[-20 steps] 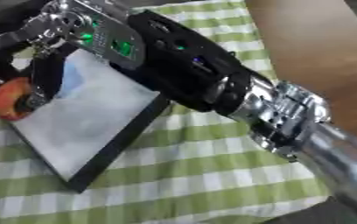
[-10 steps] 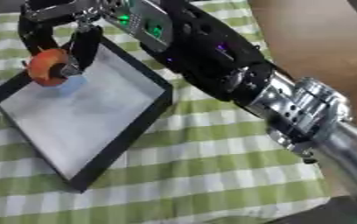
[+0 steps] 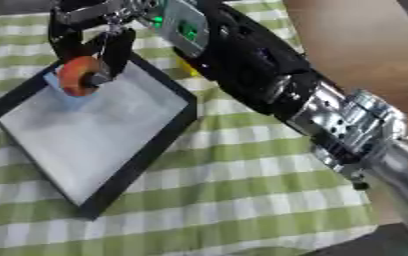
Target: Pick up objects on the table and place them in the box.
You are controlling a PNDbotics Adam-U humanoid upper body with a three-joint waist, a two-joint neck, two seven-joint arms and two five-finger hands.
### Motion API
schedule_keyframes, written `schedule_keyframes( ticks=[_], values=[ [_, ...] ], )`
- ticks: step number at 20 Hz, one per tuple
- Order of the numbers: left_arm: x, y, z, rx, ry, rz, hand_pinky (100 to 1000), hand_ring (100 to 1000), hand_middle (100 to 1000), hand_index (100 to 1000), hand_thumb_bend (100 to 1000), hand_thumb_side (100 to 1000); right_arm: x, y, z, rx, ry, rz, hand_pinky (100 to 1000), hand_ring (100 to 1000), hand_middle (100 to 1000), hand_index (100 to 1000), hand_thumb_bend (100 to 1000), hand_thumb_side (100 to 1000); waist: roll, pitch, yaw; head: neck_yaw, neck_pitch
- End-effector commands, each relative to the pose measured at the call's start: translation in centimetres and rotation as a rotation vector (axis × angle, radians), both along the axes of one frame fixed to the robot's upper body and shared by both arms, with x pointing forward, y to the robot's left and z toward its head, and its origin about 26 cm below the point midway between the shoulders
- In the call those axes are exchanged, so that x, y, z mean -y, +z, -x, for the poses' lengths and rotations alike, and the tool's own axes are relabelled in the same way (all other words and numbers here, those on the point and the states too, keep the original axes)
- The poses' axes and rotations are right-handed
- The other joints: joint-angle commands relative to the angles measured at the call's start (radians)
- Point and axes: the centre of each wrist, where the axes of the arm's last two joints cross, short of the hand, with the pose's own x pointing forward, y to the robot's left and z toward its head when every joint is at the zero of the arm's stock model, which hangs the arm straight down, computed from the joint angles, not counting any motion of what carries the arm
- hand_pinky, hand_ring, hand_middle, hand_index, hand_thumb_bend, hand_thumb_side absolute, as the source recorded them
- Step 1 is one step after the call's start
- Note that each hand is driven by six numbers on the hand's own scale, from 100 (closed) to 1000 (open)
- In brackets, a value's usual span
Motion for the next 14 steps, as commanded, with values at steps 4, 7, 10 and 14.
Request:
schedule_keyframes(
  ticks=[4, 7, 10, 14],
  values=[
    [-0.6, 1.0, 0.1, 0.020, 0.009, -0.031, 817, 798, 837, 824, 112, 803, 0.9, 0.1, -0.6, 0.041, -0.024, 0.012, 759, 576, 437, 564, 259, 100, 0.006, -0.023, 0.003, -0.016, -0.004],
    [-0.5, 1.0, 0.1, 0.021, 0.006, -0.032, 816, 798, 837, 824, 112, 802, 1.1, -0.6, -0.9, 0.045, -0.031, 0.020, 758, 576, 438, 564, 265, 100, 0.007, -0.022, 0.004, -0.018, -0.005],
    [-0.5, 1.0, 0.1, 0.020, 0.003, -0.033, 816, 798, 837, 824, 112, 803, 1.4, -1.4, -1.4, 0.048, -0.046, 0.028, 758, 578, 442, 569, 279, 100, 0.008, -0.022, 0.004, -0.022, -0.007],
    [-0.5, 1.0, 0.1, 0.018, 0.002, -0.034, 816, 798, 837, 824, 112, 802, 1.8, -2.3, -1.8, 0.051, -0.055, 0.048, 776, 624, 495, 636, 359, 100, 0.008, -0.022, 0.005, -0.023, -0.007]
  ],
)
